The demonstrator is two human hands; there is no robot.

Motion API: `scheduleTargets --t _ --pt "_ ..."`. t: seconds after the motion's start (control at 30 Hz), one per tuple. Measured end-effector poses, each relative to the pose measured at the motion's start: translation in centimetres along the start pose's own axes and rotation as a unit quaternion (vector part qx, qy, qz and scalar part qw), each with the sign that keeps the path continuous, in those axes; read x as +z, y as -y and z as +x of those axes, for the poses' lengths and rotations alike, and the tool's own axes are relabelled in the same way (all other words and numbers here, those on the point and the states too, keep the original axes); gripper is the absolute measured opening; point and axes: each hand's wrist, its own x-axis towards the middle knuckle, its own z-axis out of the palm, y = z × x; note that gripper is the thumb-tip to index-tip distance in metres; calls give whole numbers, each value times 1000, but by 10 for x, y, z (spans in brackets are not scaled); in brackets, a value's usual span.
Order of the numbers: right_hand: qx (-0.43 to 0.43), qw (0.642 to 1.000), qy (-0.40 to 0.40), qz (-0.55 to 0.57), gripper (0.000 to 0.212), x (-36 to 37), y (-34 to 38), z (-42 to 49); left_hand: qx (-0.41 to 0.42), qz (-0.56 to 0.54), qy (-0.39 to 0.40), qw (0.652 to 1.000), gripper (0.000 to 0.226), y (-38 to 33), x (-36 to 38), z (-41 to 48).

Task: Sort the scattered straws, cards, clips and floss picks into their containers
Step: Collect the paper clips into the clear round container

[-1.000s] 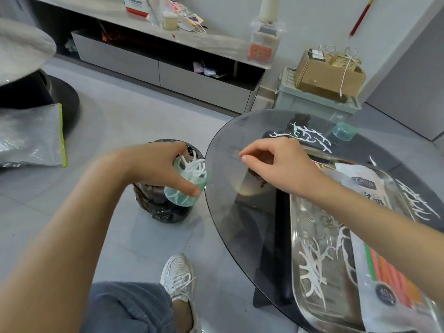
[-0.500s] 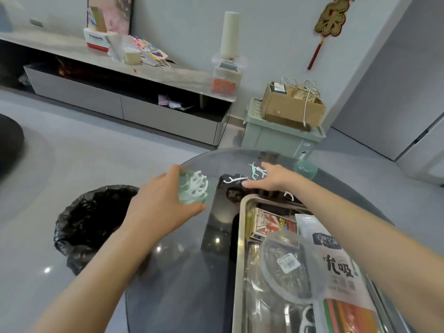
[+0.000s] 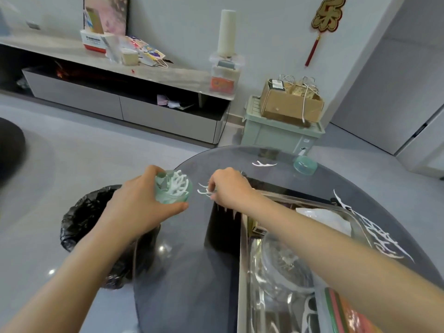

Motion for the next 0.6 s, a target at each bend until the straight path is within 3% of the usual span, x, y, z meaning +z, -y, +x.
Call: scheduleTargets --t 0.17,0.4,0.5,0.6 --pt "-61 997 -19 -38 22 14 33 -53 -15 -24 42 999 65 31 -17 -30" --pt "-126 991 13 -46 19 15 58 -120 -29 -48 92 994 60 71 -38 -81" --pt "-138 989 30 -43 19 13 64 -140 -30 23 131 991 57 82 -47 -85" --pt "-132 989 36 -46 21 9 65 -149 -25 140 244 959 60 82 -40 -88"
